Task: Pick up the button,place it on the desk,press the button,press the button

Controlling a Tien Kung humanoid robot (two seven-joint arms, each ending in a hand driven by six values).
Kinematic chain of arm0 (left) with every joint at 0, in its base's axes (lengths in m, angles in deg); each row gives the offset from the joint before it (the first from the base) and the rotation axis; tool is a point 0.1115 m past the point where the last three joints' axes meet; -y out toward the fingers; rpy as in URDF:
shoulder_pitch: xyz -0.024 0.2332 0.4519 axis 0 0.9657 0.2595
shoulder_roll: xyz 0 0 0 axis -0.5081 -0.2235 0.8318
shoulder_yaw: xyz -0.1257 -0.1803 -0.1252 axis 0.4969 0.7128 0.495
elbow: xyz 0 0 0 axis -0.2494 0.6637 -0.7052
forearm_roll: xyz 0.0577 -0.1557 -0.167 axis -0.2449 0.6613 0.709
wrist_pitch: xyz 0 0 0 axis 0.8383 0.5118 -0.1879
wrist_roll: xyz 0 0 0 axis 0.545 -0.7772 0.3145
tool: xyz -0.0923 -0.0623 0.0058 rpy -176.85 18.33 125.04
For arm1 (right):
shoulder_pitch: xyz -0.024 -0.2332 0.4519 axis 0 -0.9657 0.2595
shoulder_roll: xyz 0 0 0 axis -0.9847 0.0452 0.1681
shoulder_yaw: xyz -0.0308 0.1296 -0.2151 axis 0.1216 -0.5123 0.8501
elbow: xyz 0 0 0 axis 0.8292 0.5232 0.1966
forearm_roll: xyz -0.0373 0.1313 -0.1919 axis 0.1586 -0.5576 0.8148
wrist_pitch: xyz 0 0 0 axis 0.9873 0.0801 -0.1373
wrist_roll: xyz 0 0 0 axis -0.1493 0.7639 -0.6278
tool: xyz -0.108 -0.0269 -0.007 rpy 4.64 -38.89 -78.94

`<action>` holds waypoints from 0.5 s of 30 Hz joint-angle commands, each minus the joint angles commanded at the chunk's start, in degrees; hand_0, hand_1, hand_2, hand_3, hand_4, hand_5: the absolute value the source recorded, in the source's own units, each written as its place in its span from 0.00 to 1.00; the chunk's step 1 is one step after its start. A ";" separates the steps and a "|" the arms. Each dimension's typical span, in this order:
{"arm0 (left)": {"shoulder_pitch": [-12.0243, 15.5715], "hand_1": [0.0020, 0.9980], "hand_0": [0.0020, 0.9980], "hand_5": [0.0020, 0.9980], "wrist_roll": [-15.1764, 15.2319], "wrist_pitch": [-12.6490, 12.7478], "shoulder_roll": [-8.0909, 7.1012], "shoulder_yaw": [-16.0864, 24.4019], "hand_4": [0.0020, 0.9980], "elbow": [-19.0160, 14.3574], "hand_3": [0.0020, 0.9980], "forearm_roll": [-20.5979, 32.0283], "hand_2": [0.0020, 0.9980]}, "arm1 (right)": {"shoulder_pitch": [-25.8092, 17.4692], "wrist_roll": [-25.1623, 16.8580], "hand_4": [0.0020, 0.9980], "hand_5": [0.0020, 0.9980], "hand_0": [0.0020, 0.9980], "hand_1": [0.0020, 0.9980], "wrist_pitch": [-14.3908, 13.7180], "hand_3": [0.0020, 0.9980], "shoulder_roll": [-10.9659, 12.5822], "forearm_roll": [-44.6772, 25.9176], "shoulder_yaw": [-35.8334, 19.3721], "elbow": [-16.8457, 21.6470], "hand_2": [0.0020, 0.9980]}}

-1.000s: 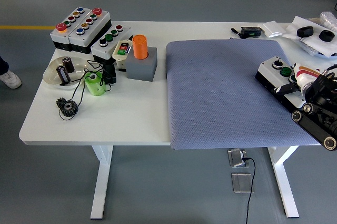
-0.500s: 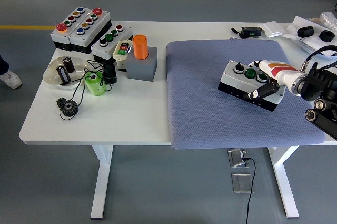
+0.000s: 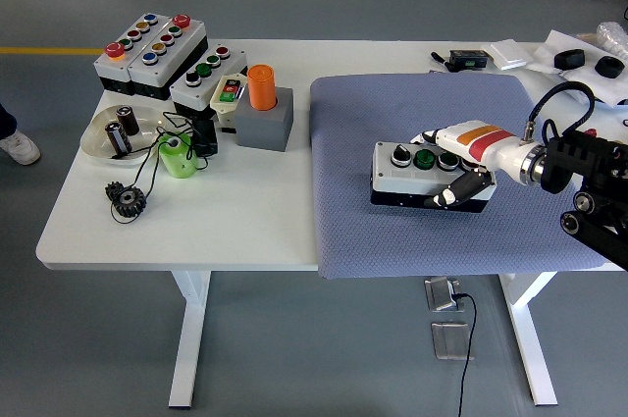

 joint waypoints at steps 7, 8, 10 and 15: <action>0.11 0.70 0.67 1.00 -0.03 -0.03 0.00 -0.17 0.37 0.00 0.53 0.01 0.72 | 0.20 -0.96 0.43 0.00 0.38 0.23 -0.95 0.52 -0.23 1.10 0.82 -0.31 0.37; 0.10 0.70 0.67 1.00 0.01 -0.04 0.00 -0.28 0.37 0.00 0.53 0.20 0.72 | 0.24 -1.25 0.43 0.00 0.38 0.23 -1.33 0.52 -0.33 1.44 0.99 -0.45 0.37; 0.07 0.70 0.67 1.00 0.03 -0.05 0.00 -0.34 0.37 0.00 0.53 0.34 0.72 | 0.32 -1.59 0.43 0.00 0.38 0.23 -1.75 0.52 -0.47 1.94 1.22 -0.65 0.37; -0.06 0.70 0.67 1.00 0.12 -0.07 0.00 -0.45 0.37 0.00 0.53 0.73 0.72 | 0.51 -1.98 0.44 0.00 0.49 0.31 -2.76 0.55 -0.92 3.81 1.93 -1.29 0.43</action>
